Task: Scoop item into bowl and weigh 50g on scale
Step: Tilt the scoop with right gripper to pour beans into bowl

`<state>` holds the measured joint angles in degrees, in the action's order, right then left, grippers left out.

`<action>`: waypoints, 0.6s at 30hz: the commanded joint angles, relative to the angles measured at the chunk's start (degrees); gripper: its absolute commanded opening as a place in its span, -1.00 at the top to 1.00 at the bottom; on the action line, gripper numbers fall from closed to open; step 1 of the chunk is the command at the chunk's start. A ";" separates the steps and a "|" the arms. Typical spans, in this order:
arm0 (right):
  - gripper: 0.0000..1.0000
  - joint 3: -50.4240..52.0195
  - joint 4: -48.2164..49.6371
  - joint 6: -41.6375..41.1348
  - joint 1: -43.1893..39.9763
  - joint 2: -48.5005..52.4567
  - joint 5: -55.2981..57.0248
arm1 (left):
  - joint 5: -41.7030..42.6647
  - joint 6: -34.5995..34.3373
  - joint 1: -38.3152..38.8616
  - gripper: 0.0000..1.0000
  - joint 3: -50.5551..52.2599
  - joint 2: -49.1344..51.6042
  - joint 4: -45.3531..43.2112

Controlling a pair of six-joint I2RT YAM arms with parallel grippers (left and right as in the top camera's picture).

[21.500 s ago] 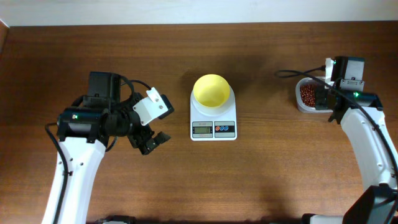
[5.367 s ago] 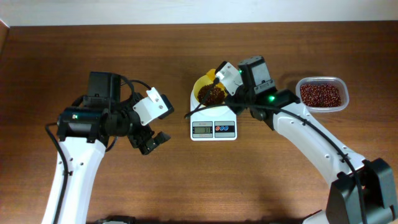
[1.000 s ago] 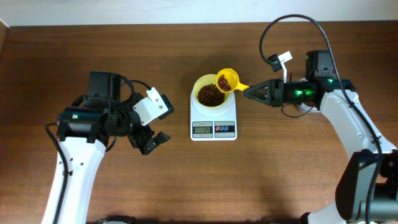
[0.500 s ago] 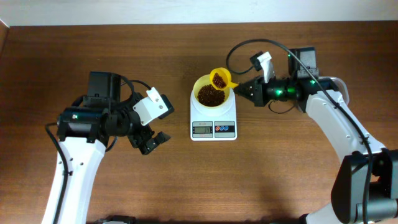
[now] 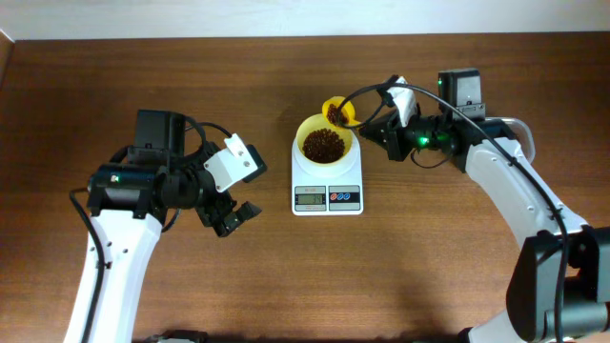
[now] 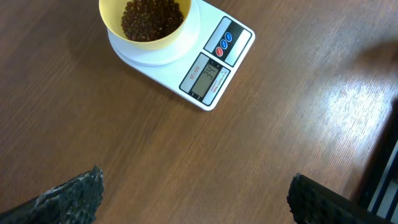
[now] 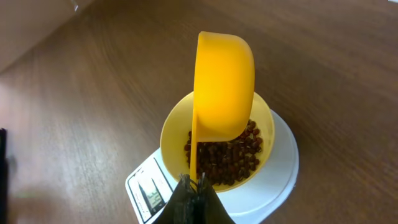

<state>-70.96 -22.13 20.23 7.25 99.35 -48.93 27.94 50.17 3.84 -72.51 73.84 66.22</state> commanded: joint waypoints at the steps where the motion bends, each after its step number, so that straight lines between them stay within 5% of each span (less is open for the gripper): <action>1: 0.92 -0.17 0.44 2.32 0.63 0.63 1.29 | 1.16 1.09 -0.11 -0.97 -0.50 0.20 -0.09; 18: 0.92 0.42 3.76 7.08 1.16 2.38 1.53 | 1.16 1.09 -0.11 -0.97 -0.50 0.20 -0.09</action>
<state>-70.94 -18.04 24.84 7.77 101.25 -48.73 27.94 50.19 3.84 -72.51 73.84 66.22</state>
